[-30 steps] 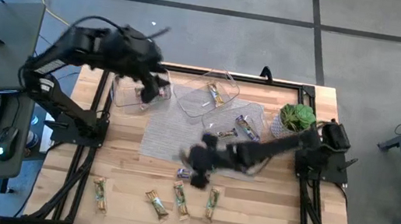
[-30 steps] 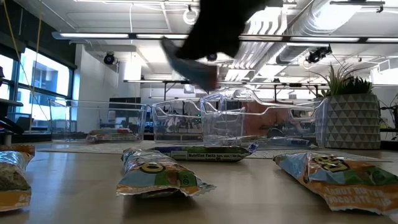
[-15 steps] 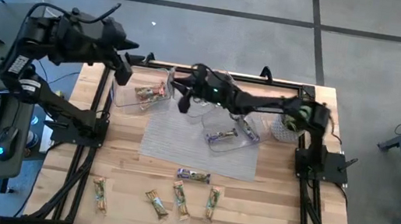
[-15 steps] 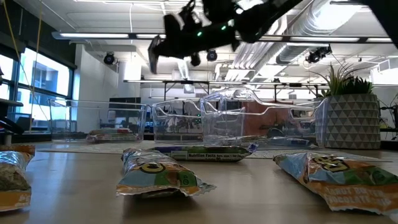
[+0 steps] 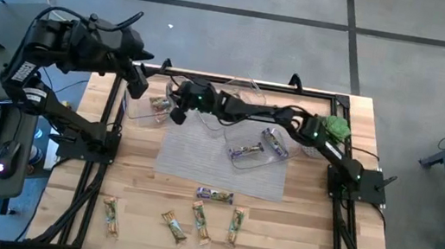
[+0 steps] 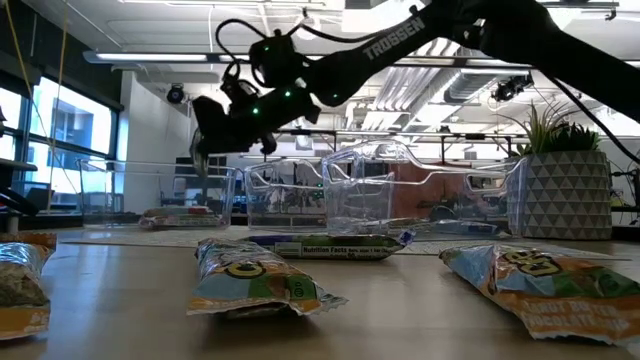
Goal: Pick and place Granola Bars by type
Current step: Put the red granola bar into the left transparent bin, then put the blue granola bar into the right transparent bin
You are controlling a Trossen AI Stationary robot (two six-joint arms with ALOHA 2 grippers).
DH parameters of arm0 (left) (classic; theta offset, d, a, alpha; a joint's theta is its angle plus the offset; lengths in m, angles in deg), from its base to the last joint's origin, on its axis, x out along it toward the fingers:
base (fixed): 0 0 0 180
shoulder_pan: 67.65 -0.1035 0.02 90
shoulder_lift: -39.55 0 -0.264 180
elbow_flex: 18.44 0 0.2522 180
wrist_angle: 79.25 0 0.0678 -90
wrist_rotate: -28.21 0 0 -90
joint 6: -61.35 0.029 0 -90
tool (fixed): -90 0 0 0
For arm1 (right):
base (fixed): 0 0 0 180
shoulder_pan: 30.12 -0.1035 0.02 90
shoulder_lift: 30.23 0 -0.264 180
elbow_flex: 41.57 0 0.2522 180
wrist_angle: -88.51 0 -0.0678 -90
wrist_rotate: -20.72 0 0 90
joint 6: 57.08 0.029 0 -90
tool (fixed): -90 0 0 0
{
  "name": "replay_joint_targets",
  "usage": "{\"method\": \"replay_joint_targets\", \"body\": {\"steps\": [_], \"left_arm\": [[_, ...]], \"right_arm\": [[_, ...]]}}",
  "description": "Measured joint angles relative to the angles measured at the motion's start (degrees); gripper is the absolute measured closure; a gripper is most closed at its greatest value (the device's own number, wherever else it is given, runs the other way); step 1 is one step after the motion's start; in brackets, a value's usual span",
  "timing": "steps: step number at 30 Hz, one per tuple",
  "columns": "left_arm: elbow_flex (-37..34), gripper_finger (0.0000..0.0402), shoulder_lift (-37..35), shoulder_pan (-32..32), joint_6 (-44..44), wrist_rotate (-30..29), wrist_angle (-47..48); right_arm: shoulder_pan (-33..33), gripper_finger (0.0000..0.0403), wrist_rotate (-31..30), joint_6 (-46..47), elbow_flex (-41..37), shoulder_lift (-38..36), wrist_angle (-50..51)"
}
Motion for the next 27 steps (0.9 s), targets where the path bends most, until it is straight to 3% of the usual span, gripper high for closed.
{"method": "replay_joint_targets", "body": {"steps": [6,13,18,23,27], "left_arm": [[0.0,0.0204,0.0,0.0,-1.0,0.0,2.0],[0.0,0.0204,0.0,0.0,-2.9,0.7,2.4],[0.0,0.0204,0.0,0.0,-3.1,1.4,2.4],[0.0,0.0204,-0.2,0.0,-5.7,2.2,5.0],[-0.6,0.0204,-1.8,0.0,-6.3,5.5,4.7]], "right_arm": [[0.7,0.0338,-1.7,-0.5,-0.2,0.4,1.4],[2.0,0.0275,-1.2,-0.8,-0.3,0.4,2.1],[1.6,0.0244,1.3,-6.1,-0.3,-0.8,1.7],[-1.5,0.024,1.4,-11.4,-0.3,-9.0,7.3],[-5.0,0.0252,-0.5,-16.8,-0.2,-18.4,19.0]]}}
